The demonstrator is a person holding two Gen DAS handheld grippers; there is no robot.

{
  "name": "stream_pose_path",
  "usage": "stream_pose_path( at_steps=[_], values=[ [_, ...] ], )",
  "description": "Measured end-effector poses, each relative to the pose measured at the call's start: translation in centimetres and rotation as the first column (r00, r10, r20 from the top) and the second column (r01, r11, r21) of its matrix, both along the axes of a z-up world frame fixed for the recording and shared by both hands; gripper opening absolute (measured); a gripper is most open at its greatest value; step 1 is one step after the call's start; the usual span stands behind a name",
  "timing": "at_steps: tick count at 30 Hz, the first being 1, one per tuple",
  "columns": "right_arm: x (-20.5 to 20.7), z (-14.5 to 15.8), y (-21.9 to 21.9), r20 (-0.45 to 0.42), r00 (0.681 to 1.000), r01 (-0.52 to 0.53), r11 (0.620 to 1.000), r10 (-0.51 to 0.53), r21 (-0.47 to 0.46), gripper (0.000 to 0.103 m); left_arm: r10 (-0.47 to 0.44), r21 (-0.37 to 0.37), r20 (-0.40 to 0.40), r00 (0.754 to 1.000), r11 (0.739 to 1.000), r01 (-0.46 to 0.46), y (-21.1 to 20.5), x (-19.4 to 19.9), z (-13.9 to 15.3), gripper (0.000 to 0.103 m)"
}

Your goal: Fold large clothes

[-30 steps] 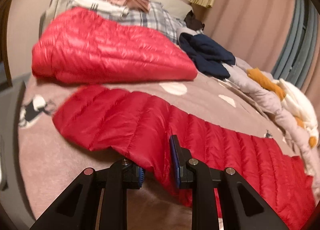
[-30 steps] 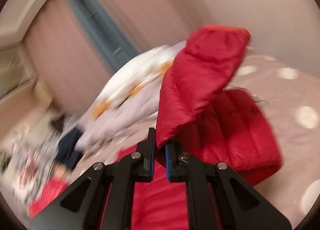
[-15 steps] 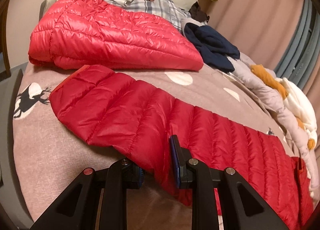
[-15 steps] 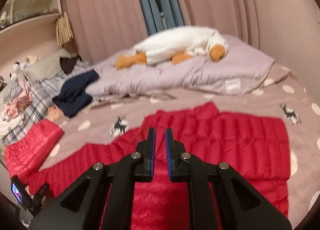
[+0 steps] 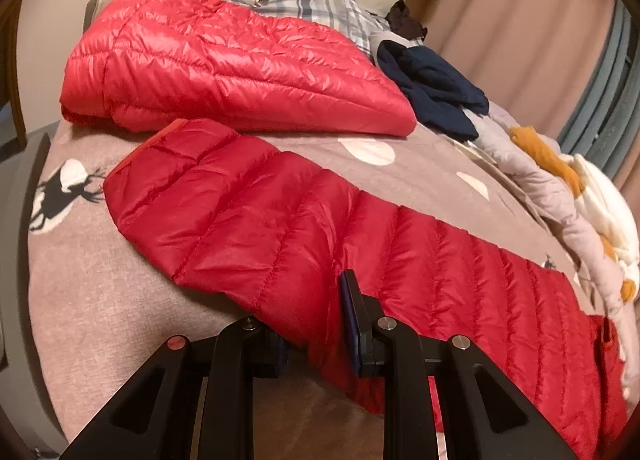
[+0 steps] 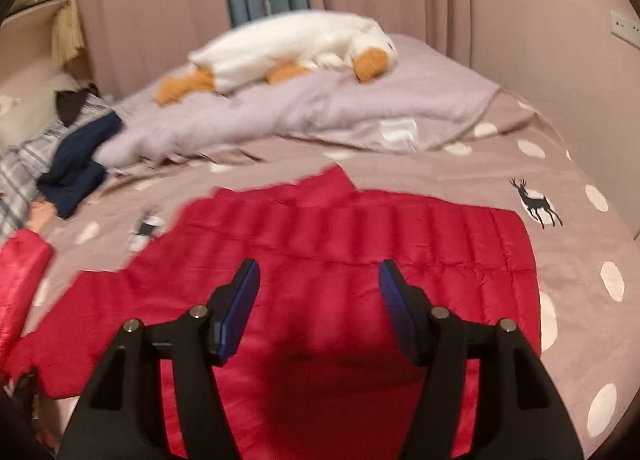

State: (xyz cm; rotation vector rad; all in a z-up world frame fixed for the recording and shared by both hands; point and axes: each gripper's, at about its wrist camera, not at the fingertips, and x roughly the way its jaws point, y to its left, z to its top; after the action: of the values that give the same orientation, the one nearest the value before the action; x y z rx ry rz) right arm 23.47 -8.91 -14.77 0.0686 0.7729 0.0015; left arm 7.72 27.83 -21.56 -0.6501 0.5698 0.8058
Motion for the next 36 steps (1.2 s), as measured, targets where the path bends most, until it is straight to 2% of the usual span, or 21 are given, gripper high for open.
stream_pose_path(
  at_steps=[5,7,9,12,16,19,20,24,26,27,29,33,34,36],
  values=[
    [2.9,-6.2,-0.7,-0.14,0.989,0.052,0.998,-0.055,-0.026,0.056,0.006,0.046,-0.046,0.999,0.999,-0.004,-0.5,0.5,0.4,0.023],
    [1.8,-6.5,0.8,-0.119,0.992,0.021,0.994,-0.034,-0.107,0.055,0.014,0.068,-0.07,0.997,0.998,-0.009,-0.8,0.8,0.6,0.023],
    [0.8,-6.0,2.9,-0.124,0.991,-0.069,0.98,0.046,-0.189,0.05,0.022,0.099,-0.089,0.996,0.995,-0.013,-1.2,1.1,0.9,0.023],
    [-1.2,-4.2,4.2,-0.121,0.986,-0.14,0.968,0.116,-0.208,0.04,0.035,0.149,-0.117,0.992,0.989,-0.017,-1.9,1.5,1.5,0.023],
    [-4.8,0.2,3.7,-0.023,0.983,-0.183,0.969,0.181,-0.165,0.043,0.062,0.163,-0.084,0.995,0.985,-0.048,-2.3,1.2,2.5,0.023],
    [-7.1,3.6,2.8,0.056,0.977,-0.188,0.959,0.204,-0.212,0.044,0.08,0.163,-0.066,0.995,0.984,-0.068,-2.6,0.8,3.4,0.023],
    [-7.6,4.4,2.1,0.079,0.977,-0.174,0.958,0.196,-0.227,0.046,0.083,0.169,-0.06,0.995,0.983,-0.072,-2.8,0.8,3.7,0.023],
    [-9.2,6.3,-2.2,0.147,0.982,-0.078,0.97,0.115,-0.231,0.061,0.093,0.208,-0.052,0.994,0.975,-0.08,-4.0,0.6,5.2,0.023],
    [-9.3,6.0,-5.1,0.163,0.986,0.004,0.981,0.028,-0.194,0.062,0.095,0.236,-0.04,0.995,0.968,-0.083,-4.7,0.4,6.1,0.023],
    [-9.1,5.4,-7.1,0.17,0.984,0.076,0.985,-0.049,-0.156,0.062,0.089,0.253,-0.032,0.996,0.964,-0.078,-5.1,0.4,6.6,0.023],
    [-9.0,4.3,-9.6,0.165,0.977,0.154,0.983,-0.137,-0.096,0.062,0.062,0.286,-0.025,0.998,0.957,-0.053,-6.0,0.3,7.7,0.023],
    [-7.8,0.3,-13.9,0.081,0.975,0.205,0.977,-0.208,0.051,0.06,0.029,0.402,-0.045,0.999,0.916,-0.008,-8.3,0.6,9.2,0.023],
    [-7.6,-0.8,-14.6,0.064,0.972,0.221,0.973,-0.225,0.065,0.059,0.01,0.439,-0.044,0.999,0.898,0.01,-9.3,0.7,9.5,0.023],
    [-6.8,-2.9,-14.9,0.002,0.978,0.21,0.977,-0.21,0.019,0.057,-0.017,0.458,-0.053,0.998,0.888,0.039,-10.1,1.0,9.4,0.023]
  ],
)
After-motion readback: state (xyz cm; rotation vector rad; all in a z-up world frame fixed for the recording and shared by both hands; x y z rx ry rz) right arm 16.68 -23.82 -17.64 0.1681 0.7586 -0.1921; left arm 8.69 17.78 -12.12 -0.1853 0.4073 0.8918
